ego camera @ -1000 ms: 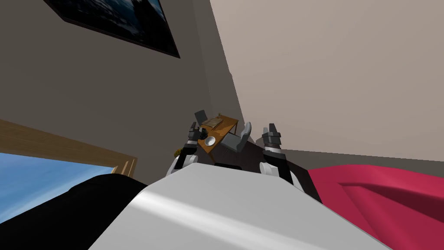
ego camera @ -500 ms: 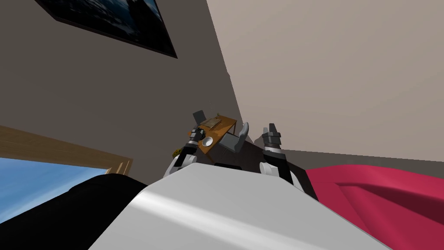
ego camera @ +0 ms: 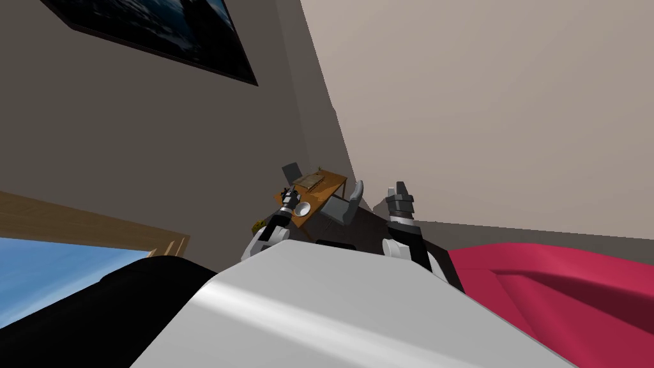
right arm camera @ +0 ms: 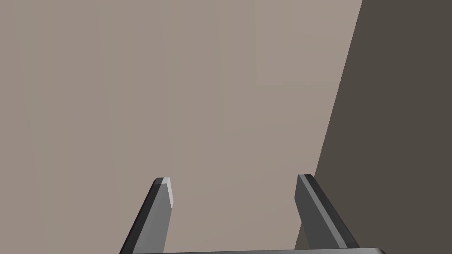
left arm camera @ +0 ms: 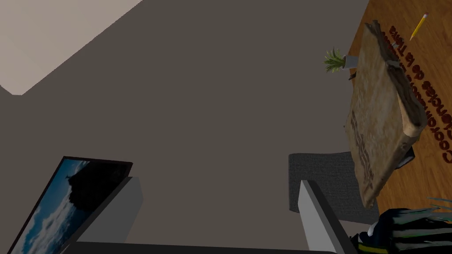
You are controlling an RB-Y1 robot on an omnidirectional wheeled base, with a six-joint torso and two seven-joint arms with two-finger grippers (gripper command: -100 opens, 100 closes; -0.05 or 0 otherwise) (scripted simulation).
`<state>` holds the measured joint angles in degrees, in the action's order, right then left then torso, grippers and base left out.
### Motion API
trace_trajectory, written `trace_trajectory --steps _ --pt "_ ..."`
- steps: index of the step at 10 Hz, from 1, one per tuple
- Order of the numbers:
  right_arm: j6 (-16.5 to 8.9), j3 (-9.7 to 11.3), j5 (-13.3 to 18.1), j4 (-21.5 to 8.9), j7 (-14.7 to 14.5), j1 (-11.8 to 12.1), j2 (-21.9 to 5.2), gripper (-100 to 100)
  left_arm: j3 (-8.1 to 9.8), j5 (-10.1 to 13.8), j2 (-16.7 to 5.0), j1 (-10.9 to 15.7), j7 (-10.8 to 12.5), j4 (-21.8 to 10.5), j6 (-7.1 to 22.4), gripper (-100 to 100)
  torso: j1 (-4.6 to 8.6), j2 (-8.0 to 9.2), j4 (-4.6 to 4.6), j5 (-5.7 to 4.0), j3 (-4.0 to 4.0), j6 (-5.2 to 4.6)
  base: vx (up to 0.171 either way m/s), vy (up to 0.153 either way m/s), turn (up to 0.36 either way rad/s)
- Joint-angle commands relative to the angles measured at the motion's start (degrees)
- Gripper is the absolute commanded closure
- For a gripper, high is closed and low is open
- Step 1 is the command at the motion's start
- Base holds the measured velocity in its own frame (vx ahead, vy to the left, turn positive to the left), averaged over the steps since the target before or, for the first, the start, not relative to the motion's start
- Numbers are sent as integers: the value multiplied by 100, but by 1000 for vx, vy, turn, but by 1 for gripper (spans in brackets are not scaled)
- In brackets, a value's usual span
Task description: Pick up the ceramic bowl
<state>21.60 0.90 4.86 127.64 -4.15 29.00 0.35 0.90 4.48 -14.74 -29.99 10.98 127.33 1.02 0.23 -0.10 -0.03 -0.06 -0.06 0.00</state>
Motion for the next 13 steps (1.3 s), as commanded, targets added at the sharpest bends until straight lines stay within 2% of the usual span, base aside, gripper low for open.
trace_trajectory --steps 1,2,5,8,13 --pt "0 0 0 0 0 0 0 0 8 64 -126 -16 62 -52 286 -100 0 0 0 0 0 0 25 -70 -7" --pt "0 0 0 0 0 0 0 0 8 64 -126 -16 62 -52 372 -100 2 1 0 0 1 0 19 -60 2" --pt "0 0 0 0 0 0 0 0 17 187 -320 12 157 -203 874 -100 0 3 1 0 2 0 24 -64 -2" --pt "0 0 0 0 0 0 0 0 22 258 -409 28 203 -287 1302 -100 -4 0 0 1 0 0 26 -51 1" --pt "0 0 0 0 0 0 0 0 43 508 -630 82 333 -555 2123 -100 -12 0 0 2 0 0 32 -38 3"
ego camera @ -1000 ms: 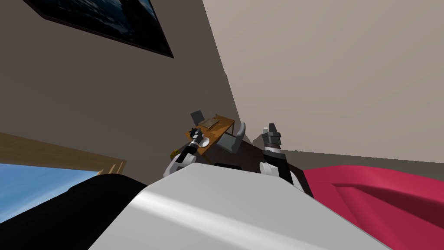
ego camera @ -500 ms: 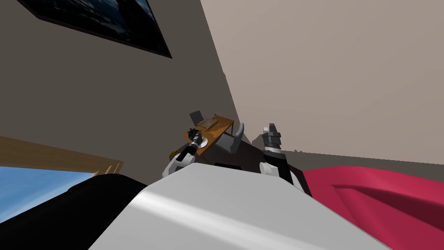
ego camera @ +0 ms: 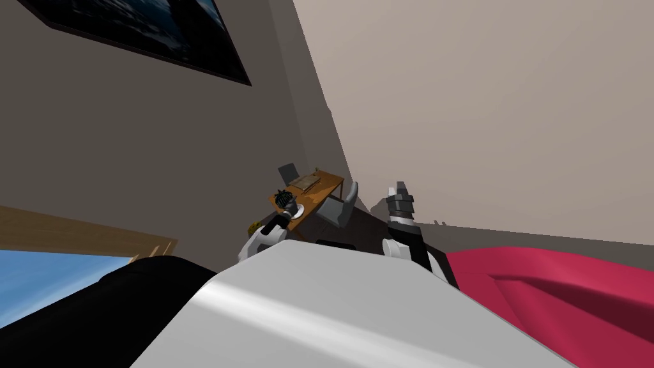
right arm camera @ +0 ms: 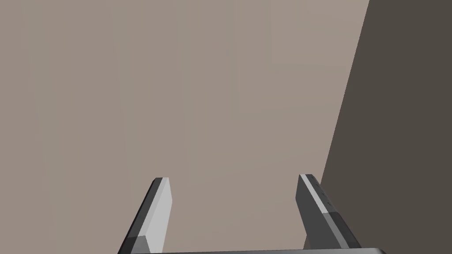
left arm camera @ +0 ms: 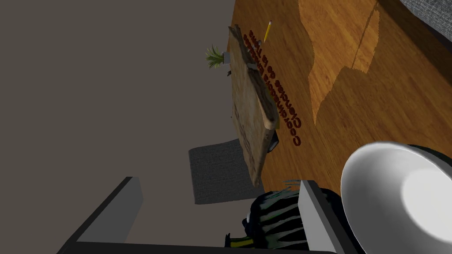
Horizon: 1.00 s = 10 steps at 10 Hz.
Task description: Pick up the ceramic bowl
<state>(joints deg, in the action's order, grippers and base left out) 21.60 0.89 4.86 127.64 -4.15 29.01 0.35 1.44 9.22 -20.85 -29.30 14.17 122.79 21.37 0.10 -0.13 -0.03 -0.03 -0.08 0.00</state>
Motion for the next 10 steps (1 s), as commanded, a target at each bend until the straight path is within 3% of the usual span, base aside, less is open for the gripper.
trace_trajectory --steps 1,2,10 --pt "0 0 0 0 0 0 0 0 -10 35 -19 14 14 -101 204 -100 0 0 0 0 0 0 32 -20 3" --pt "0 0 0 0 0 0 0 0 -1 128 -76 34 55 -195 450 -100 -5 1 0 1 0 0 39 -23 3" --pt "0 0 0 0 0 0 0 0 41 529 -224 132 195 -583 1580 -100 -11 -2 -1 2 -2 0 44 -10 6"
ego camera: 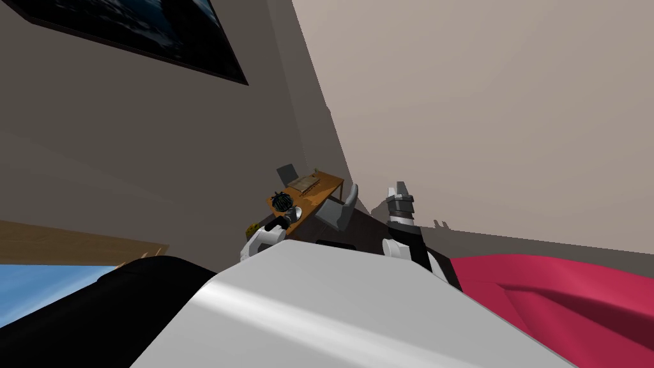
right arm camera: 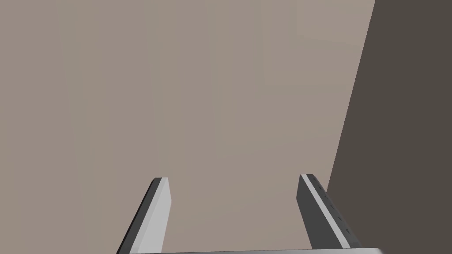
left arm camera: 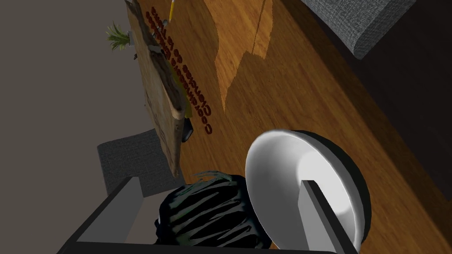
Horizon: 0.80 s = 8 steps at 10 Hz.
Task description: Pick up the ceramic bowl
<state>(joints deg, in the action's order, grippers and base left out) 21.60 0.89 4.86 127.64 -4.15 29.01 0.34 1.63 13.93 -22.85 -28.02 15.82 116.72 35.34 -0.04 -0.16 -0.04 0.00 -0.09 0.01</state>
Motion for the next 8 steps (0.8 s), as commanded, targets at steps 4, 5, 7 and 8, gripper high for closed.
trace_trajectory --steps 4,5,7,8 --pt "0 0 0 0 0 0 0 0 41 258 -57 49 86 -177 725 -100 0 2 0 0 1 0 40 4 7" --pt "0 0 0 0 0 0 0 0 41 258 -57 49 86 -177 777 -100 -2 1 0 0 1 0 36 7 5" --pt "0 0 0 0 0 0 0 0 56 447 -75 86 134 -378 1160 -100 -5 2 1 1 1 0 51 21 10" --pt "0 0 0 0 0 0 0 0 56 447 -75 86 134 -378 1238 -100 -9 -4 -1 2 -2 0 62 21 5"
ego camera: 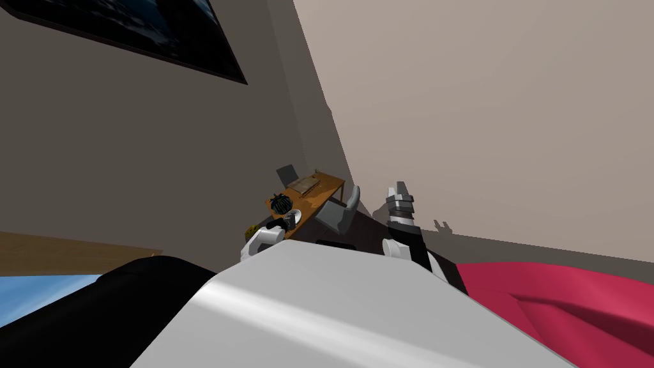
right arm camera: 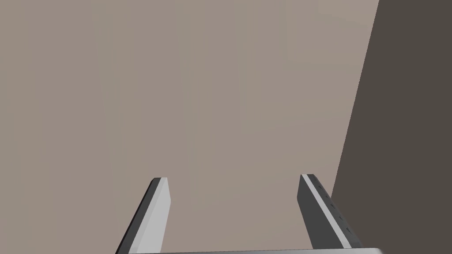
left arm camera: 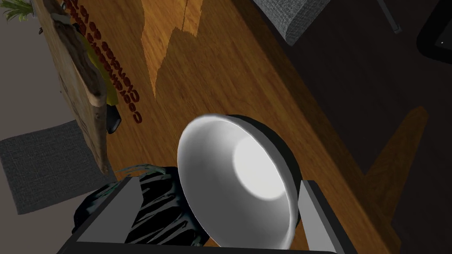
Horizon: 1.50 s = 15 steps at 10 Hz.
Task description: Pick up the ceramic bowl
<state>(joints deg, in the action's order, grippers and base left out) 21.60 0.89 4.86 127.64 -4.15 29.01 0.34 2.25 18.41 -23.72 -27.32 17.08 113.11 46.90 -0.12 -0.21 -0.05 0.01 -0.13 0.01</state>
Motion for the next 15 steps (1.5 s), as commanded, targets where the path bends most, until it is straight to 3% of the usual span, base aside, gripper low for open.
trace_trajectory --steps 1,7,15 --pt "0 0 0 0 0 0 0 0 2 86 4 33 29 -113 286 -100 0 0 0 0 0 0 56 21 12" --pt "0 0 0 0 0 -1 0 0 24 428 -63 77 109 -532 1117 -100 0 21 4 0 12 0 13 16 -30" --pt "0 0 0 0 0 -1 0 0 24 474 -79 75 119 -604 1234 -100 7 22 5 -2 13 0 1 2 -6"
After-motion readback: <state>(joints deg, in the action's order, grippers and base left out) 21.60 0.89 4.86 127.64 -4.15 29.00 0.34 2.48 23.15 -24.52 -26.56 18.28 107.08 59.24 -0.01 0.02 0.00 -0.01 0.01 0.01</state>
